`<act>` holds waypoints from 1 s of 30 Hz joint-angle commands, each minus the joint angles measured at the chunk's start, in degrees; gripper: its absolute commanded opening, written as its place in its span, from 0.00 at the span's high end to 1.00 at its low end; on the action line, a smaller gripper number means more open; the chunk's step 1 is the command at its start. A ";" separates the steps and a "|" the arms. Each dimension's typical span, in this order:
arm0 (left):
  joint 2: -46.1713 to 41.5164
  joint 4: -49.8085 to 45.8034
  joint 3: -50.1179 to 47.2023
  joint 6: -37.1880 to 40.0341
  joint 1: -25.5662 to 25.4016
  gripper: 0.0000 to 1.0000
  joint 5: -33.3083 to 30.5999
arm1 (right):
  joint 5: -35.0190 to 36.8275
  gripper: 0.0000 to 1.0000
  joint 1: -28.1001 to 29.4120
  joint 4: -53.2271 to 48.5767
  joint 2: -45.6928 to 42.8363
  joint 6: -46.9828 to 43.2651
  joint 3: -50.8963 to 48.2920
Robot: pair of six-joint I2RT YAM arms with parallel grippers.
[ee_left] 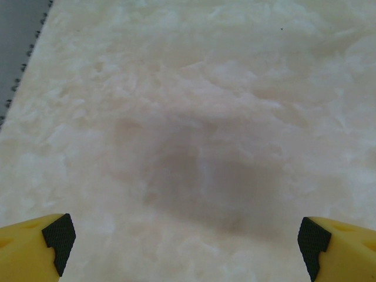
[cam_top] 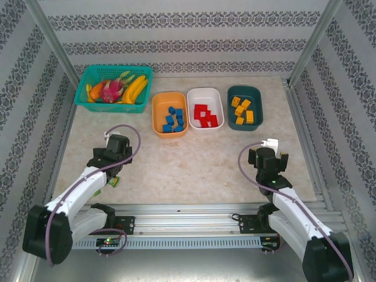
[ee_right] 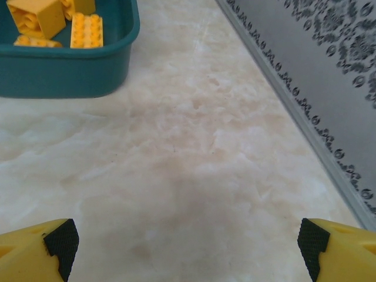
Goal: Sort the legos into containers by color
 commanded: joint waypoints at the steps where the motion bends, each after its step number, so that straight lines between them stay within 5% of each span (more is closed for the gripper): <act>1: 6.03 17.03 -1.26 4.32 2.86 0.00 4.41 | -6.21 0.02 -3.01 13.16 4.83 -2.20 0.33; 12: 23.61 40.39 2.36 7.57 11.31 0.00 17.23 | -21.19 0.02 -13.77 42.35 24.77 -1.95 1.85; 19: 26.37 61.78 -6.62 10.35 13.78 0.00 22.35 | -25.01 0.02 -15.89 41.74 23.99 0.09 1.41; 30: 27.45 65.33 -8.25 10.05 14.64 0.00 24.24 | -26.12 0.02 -12.74 52.51 34.33 0.02 2.54</act>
